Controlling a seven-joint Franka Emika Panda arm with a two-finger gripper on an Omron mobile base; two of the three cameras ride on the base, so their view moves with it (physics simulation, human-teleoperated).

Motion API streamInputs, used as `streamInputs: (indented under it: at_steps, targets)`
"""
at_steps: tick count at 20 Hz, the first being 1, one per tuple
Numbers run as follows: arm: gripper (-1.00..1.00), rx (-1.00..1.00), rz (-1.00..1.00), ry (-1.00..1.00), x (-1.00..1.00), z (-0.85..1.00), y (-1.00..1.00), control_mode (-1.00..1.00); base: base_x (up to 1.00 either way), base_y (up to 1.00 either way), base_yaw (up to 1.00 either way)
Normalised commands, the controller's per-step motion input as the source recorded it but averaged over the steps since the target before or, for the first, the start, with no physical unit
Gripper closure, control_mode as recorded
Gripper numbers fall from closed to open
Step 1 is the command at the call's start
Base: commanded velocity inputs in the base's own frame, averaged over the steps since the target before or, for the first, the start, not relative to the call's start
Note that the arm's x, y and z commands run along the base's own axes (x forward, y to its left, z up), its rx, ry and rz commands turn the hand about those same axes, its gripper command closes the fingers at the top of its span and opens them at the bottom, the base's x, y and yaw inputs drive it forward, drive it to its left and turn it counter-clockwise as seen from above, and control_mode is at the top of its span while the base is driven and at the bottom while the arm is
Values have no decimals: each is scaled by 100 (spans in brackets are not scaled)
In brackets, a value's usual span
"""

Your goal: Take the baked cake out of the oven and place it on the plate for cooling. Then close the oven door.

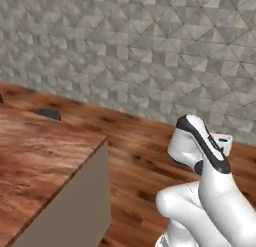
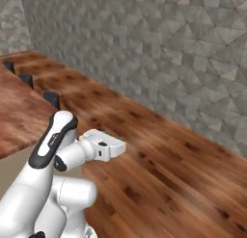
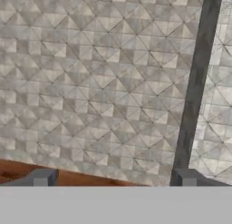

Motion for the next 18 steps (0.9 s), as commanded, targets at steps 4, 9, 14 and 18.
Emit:
streamInputs:
  at_steps: [4,9,14,18]
  targets:
    - [-100,0,0,0,0,0,0,100,-34,6,-92]
    - [-100,0,0,0,0,0,0,100,-28,2,-88]
    - [-100,0,0,0,0,0,0,100,-18,1,-79]
    - [-100,0,0,0,0,0,0,100,-9,6,-70]
